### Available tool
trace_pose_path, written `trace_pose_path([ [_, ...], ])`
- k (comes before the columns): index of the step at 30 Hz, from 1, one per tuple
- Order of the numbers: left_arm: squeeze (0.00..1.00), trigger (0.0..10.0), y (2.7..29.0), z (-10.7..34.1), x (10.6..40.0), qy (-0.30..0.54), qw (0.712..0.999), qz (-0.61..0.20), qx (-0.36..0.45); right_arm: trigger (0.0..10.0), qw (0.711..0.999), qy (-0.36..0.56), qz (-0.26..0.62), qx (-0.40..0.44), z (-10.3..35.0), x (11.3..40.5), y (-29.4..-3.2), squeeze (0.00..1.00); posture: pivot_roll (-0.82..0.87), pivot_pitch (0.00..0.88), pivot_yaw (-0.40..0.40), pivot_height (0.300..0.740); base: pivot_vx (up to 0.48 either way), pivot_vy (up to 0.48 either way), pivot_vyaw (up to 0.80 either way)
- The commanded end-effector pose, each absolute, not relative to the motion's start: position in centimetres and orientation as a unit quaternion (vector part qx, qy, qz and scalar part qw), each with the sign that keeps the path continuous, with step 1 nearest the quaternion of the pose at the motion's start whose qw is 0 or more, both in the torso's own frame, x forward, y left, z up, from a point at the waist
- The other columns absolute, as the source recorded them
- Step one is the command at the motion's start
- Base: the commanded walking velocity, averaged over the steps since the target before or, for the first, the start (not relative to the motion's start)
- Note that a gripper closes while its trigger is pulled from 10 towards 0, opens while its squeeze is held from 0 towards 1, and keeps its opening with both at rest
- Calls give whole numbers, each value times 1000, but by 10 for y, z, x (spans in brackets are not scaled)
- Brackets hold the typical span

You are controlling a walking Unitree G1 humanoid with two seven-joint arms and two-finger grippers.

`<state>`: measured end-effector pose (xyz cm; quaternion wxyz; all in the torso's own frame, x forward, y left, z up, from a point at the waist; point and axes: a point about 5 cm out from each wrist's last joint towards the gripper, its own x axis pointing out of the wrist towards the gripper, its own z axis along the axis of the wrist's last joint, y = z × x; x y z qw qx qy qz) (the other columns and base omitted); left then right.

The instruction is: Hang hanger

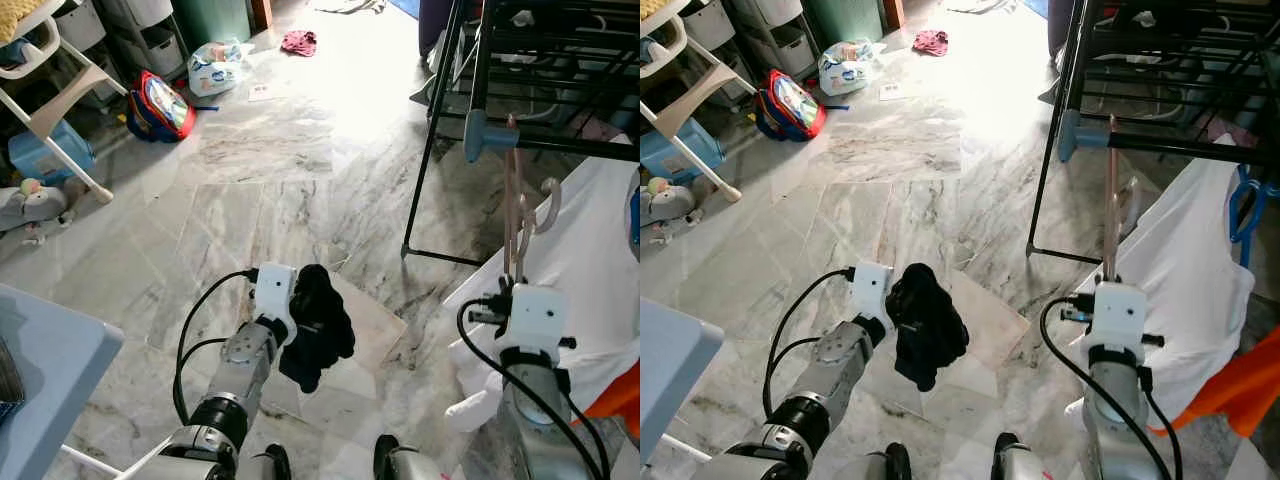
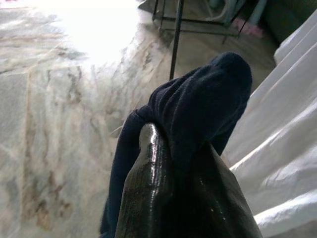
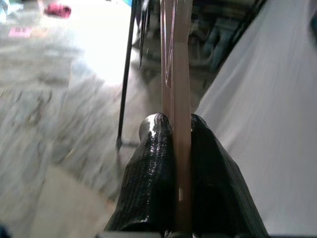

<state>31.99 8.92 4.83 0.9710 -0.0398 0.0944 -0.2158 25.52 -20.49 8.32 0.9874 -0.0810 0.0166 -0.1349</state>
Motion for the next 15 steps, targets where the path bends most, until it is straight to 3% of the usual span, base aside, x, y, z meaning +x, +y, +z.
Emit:
trace_pose_path([
  [1,0,10000,94,44,316,99,971,-214,-28,10000,990,35,-120,-63,71,250,-197,0,-133,196,92,740,0,0,0],
  [15,0,10000,103,27,305,131,976,-176,-14,10000,994,70,-77,-30,55,256,-184,0,-83,182,41,740,-18,0,0],
])
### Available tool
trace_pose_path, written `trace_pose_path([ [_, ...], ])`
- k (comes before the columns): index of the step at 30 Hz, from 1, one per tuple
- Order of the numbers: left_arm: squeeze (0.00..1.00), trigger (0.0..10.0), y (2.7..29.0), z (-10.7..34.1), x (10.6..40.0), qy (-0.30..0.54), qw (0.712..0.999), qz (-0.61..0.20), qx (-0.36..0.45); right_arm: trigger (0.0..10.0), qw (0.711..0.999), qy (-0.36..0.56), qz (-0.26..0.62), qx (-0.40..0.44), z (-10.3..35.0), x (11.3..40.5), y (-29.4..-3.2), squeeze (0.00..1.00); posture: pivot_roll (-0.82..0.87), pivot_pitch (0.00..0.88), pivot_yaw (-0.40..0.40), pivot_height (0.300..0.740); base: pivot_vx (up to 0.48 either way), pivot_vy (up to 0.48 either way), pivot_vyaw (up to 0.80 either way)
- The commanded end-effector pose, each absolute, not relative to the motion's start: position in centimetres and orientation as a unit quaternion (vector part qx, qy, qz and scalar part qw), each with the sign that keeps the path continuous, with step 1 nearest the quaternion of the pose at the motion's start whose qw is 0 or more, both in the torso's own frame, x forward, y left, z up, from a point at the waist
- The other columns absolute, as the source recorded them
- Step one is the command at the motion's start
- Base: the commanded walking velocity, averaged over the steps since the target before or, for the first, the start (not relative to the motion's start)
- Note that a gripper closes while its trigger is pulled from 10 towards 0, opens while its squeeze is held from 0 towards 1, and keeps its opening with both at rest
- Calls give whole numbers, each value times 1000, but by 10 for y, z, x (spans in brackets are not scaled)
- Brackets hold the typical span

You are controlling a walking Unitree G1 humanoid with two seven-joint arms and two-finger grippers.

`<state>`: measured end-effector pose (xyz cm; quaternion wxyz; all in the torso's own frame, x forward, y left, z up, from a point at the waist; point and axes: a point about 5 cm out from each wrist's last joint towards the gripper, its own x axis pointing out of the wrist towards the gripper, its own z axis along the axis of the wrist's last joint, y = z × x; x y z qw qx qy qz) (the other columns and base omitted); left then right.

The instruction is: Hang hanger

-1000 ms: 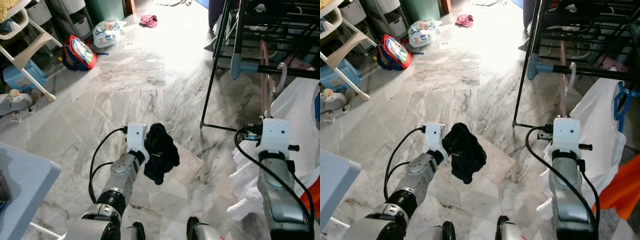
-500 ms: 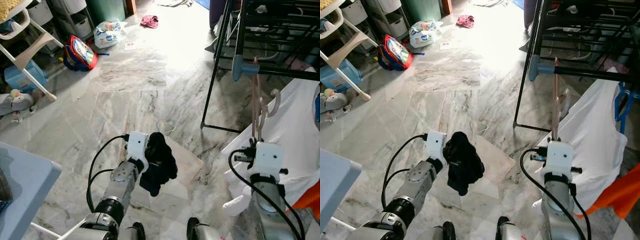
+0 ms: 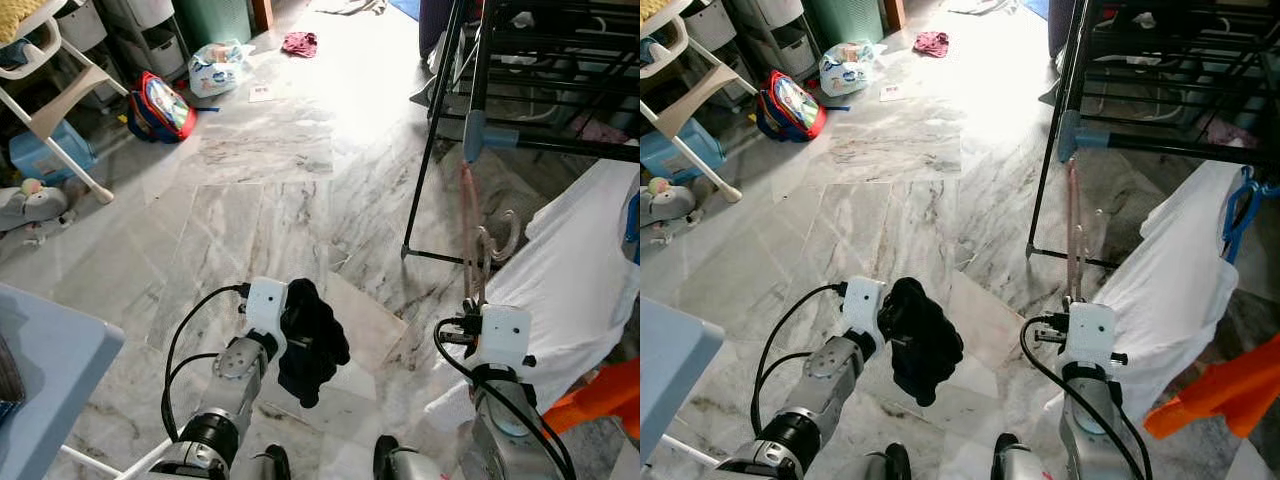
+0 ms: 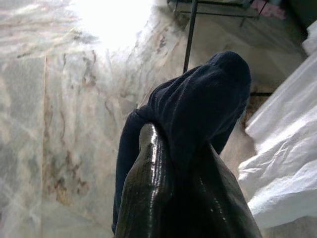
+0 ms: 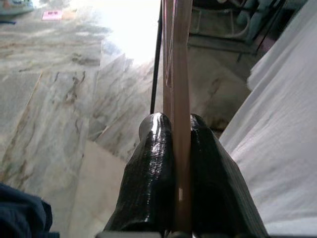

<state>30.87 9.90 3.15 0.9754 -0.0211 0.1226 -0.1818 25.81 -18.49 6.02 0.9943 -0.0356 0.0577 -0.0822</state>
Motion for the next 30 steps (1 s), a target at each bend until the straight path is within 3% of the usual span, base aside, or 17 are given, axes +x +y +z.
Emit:
trace_pose_path([
  [1,0,10000,103,26,305,131,976,-175,-14,10000,994,72,-75,-30,54,256,-184,0,-83,182,41,740,-251,0,0],
  [8,0,10000,111,25,306,134,980,-146,-24,10000,996,64,-27,-49,58,273,-168,0,-66,169,11,740,-280,0,0],
  [20,0,10000,99,28,310,140,976,-165,-29,10000,996,51,-42,-62,60,275,-176,0,-110,190,19,740,-284,0,0],
  [27,0,10000,113,25,310,149,977,-147,-28,10000,996,63,-39,-57,52,279,-180,0,-68,149,-37,740,-284,0,0],
  [30,0,10000,115,23,308,151,979,-132,-39,10000,995,78,1,-59,51,285,-174,0,-57,157,-54,740,-287,0,0],
])
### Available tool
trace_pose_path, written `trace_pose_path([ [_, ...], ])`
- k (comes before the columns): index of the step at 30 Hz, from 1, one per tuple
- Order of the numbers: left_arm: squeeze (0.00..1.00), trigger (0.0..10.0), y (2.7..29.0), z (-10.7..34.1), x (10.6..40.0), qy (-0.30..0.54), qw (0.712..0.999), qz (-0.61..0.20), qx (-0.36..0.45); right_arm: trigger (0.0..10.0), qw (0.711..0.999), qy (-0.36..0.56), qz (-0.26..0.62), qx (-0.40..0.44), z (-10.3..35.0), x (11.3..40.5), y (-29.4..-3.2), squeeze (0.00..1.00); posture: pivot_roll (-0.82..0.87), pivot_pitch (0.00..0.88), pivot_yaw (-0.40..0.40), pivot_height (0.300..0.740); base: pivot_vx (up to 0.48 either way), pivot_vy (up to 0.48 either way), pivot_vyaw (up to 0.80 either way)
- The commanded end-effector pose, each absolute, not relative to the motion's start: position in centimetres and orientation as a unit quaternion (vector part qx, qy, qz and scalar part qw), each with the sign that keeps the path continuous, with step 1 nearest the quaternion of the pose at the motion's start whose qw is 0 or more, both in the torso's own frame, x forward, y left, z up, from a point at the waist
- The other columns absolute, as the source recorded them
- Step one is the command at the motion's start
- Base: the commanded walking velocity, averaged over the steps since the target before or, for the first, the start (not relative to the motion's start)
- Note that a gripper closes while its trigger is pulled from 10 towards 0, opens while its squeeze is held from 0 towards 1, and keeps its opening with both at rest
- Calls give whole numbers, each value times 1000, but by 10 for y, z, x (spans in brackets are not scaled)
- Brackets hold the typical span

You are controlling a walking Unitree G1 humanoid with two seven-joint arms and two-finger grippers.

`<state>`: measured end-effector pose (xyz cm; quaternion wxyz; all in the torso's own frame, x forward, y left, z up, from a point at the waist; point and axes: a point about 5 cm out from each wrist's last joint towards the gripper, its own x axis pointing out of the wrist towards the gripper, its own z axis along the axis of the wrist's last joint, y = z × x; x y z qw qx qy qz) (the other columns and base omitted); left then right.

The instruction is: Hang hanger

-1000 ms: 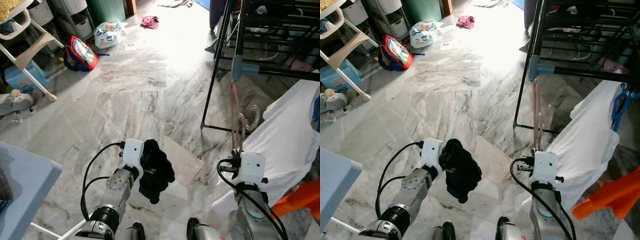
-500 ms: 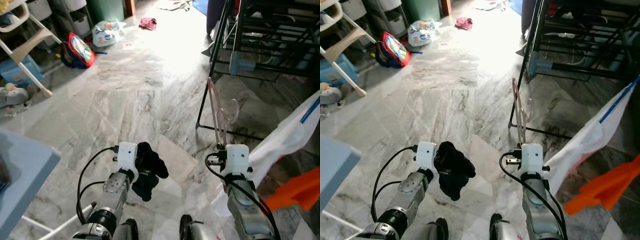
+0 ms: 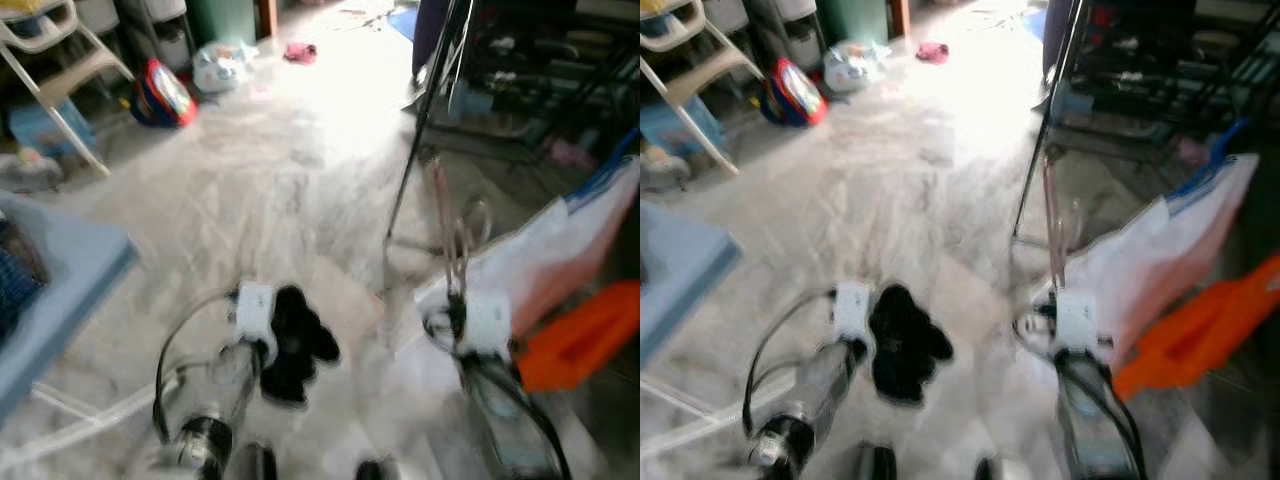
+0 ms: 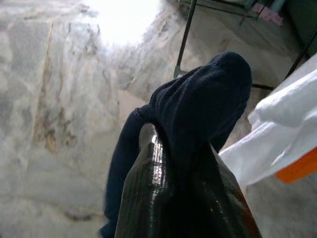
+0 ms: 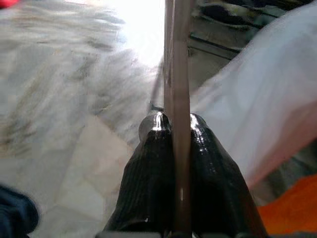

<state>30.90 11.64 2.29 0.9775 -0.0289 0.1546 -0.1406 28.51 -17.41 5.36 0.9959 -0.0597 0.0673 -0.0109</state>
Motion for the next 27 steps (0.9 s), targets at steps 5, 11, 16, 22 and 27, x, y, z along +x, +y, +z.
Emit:
trace_pose_path([
  [5,0,10000,117,18,303,157,978,-128,-43,10000,995,93,1,-31,49,290,-167,0,-40,175,-69,740,-277,0,0],
  [11,0,10000,114,18,303,160,976,-141,-41,10000,995,94,12,-26,44,285,-161,0,-51,173,-23,740,-298,0,0],
  [16,0,10000,116,21,308,162,973,-163,-22,10000,996,81,-24,13,48,281,-163,0,-65,202,-13,740,-299,0,0],
  [22,0,10000,118,22,309,165,973,-160,-23,10000,995,93,-24,11,43,277,-162,0,-78,195,16,740,-300,0,0],
  [27,0,10000,115,21,308,168,971,-172,-20,10000,997,71,-29,1,49,278,-167,0,-83,189,19,740,-301,0,0],
])
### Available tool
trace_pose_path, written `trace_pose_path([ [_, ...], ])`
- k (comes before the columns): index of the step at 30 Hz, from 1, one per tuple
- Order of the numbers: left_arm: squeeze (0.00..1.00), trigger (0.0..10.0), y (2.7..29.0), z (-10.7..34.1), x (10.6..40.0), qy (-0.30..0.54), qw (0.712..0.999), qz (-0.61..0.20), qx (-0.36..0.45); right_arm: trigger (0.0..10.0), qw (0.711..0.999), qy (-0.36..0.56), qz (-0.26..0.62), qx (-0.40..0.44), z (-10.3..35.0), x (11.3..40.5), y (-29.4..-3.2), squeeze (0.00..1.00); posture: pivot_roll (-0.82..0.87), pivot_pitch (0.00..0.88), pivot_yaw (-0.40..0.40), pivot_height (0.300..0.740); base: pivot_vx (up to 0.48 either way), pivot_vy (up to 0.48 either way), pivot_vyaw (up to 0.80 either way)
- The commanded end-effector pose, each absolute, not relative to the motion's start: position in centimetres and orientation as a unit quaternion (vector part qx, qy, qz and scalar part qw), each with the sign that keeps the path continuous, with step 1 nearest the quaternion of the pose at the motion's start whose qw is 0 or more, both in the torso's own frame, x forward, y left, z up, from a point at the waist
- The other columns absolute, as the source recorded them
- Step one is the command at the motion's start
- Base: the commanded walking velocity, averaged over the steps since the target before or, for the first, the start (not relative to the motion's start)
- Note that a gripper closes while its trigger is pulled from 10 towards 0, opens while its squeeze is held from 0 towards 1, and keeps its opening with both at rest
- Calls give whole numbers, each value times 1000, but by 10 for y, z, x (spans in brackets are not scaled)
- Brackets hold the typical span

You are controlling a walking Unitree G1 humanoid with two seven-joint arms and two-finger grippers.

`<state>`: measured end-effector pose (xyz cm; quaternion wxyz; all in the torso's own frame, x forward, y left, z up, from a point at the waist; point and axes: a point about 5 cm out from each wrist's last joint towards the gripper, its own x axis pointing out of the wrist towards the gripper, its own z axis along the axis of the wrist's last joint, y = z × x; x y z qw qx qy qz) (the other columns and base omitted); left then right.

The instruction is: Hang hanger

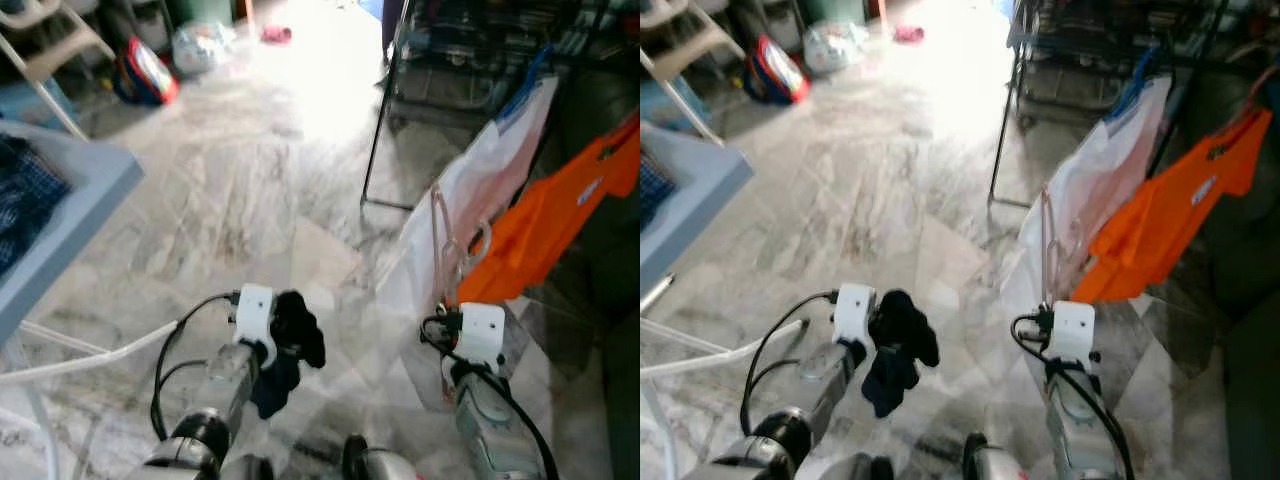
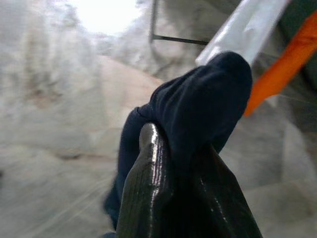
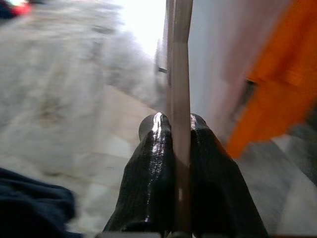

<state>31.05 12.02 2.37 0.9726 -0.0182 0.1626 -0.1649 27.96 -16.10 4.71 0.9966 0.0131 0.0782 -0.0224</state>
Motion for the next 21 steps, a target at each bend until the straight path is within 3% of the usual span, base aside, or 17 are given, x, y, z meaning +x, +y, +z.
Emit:
trace_pose_path([
  [1,0,10000,115,21,309,169,971,-171,-21,10000,997,70,-26,3,49,278,-167,0,-82,185,17,740,-304,0,0],
  [21,0,10000,118,40,327,148,976,-149,-57,10000,996,77,-33,25,56,290,-173,0,-76,134,18,740,-15,27,0],
])
